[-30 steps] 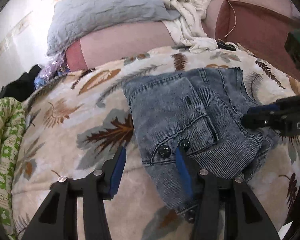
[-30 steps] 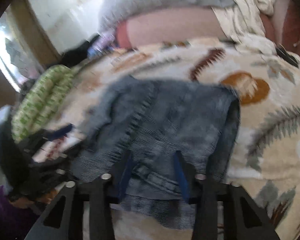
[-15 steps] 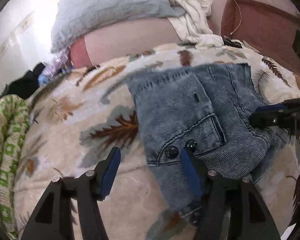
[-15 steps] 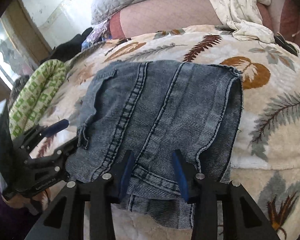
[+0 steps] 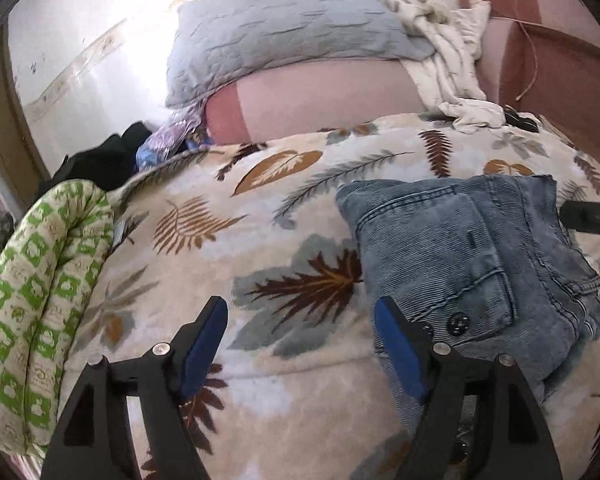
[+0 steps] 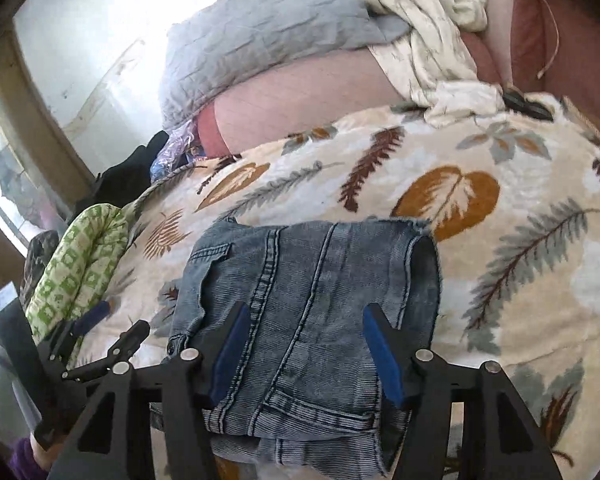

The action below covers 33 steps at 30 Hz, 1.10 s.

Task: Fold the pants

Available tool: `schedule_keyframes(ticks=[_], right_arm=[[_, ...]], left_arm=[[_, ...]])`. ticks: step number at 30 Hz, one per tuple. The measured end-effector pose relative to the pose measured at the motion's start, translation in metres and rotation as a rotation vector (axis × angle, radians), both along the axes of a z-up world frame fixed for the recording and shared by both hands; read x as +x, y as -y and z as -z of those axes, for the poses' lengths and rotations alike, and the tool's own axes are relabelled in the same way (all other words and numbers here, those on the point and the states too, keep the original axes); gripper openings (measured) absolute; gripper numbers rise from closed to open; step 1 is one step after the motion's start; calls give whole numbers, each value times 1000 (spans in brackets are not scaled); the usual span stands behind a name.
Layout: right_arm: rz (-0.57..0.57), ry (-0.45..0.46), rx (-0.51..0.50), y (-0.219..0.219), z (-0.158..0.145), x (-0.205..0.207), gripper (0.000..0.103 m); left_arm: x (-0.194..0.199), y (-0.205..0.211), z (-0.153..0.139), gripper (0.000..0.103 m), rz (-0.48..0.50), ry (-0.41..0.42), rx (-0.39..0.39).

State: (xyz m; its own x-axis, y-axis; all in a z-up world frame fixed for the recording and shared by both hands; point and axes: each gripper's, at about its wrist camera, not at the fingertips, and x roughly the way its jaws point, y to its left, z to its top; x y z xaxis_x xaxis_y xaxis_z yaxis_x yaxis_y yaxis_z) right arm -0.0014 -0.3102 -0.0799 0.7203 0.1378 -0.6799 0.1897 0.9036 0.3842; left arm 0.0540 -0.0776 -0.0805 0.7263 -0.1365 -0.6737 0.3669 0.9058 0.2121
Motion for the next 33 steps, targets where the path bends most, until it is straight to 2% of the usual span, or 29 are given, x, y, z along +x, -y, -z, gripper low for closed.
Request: schedule_keyframes(ticks=[12, 33], right_arm=[[16, -31, -2, 4, 8, 2, 65], [67, -38, 5, 31, 10, -6, 65]], left_arm=[[9, -9, 8, 77, -61, -45, -1], [18, -9, 21, 77, -95, -85, 37]])
